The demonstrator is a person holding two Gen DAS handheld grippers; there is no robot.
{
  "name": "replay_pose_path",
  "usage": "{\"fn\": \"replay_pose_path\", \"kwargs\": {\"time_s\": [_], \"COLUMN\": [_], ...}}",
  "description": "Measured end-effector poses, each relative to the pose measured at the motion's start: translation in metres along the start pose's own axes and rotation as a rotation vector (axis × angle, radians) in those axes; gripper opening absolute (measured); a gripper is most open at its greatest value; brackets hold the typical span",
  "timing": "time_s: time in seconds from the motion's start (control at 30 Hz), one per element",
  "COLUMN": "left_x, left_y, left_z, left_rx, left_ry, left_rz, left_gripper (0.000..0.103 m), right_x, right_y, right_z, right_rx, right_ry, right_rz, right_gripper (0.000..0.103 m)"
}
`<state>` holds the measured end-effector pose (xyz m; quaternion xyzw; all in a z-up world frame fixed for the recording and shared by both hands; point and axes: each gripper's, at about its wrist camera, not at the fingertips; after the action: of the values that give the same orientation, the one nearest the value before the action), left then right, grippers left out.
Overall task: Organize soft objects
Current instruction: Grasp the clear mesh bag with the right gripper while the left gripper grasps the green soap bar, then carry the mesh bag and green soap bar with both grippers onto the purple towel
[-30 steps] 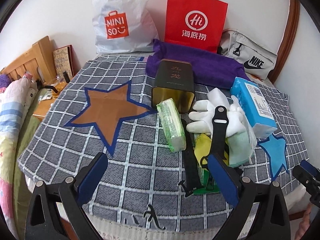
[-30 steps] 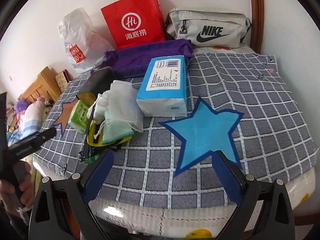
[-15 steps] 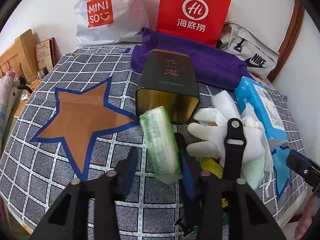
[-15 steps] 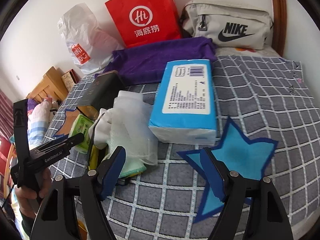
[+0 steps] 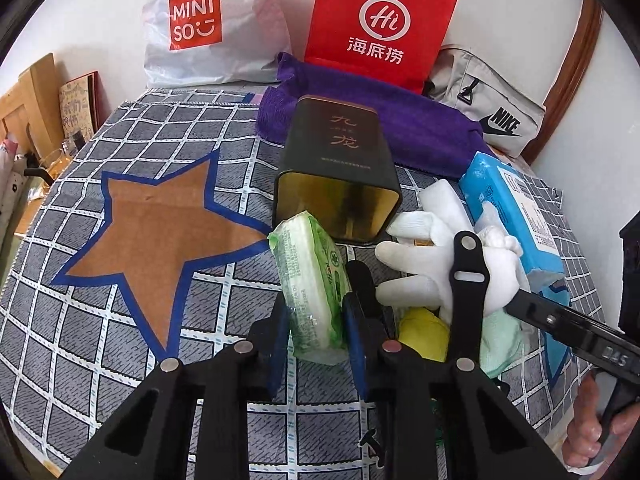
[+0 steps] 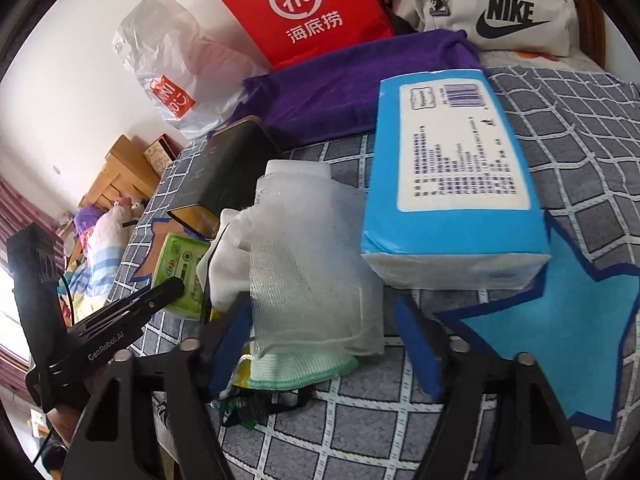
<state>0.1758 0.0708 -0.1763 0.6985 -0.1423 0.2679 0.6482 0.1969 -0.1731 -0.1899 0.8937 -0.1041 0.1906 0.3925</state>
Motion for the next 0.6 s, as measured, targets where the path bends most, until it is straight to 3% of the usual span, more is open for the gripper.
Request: {"fn": "replay_pose_path", "kwargs": {"time_s": [0.07,0.17,0.33,0.6], "left_x": [0.000,-0.001,-0.004,-0.015], "left_y": [-0.001,-0.001,0.002,0.017], "left_z": [-0.002,-0.005,-0.007,-0.009], "left_rx": [-0.008,-0.012,-0.011,0.043], "left_ry": [0.005,0.009,0.013,0.013], "left_rz": [-0.003,-0.007,-0.012,-0.007], "left_gripper": [0.025,0.025,0.025,0.025], "right_x": [0.002,0.002,-0.005,-0.032], "right_y": [-0.003,0.001,0.025,0.079], "right_z": [-0.005,-0.016,-0.035,-0.037], "right_rx": [0.012,0.004,-0.028,-0.070], "right_ry": [0.023,0.074,0.161,0.178], "right_rz": [-0.001,0.017,0.057,0.108], "right_gripper": [0.033,0.016,0.015,0.015]}}
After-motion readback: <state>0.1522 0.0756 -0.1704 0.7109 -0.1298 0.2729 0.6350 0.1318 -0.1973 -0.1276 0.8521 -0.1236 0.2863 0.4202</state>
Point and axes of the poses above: each gripper's, at about its wrist camera, not at the fingertips, and y roughly against the way its jaws point, z to its right, x to its top, and after that the axes turned 14 degrees about x, right-handed
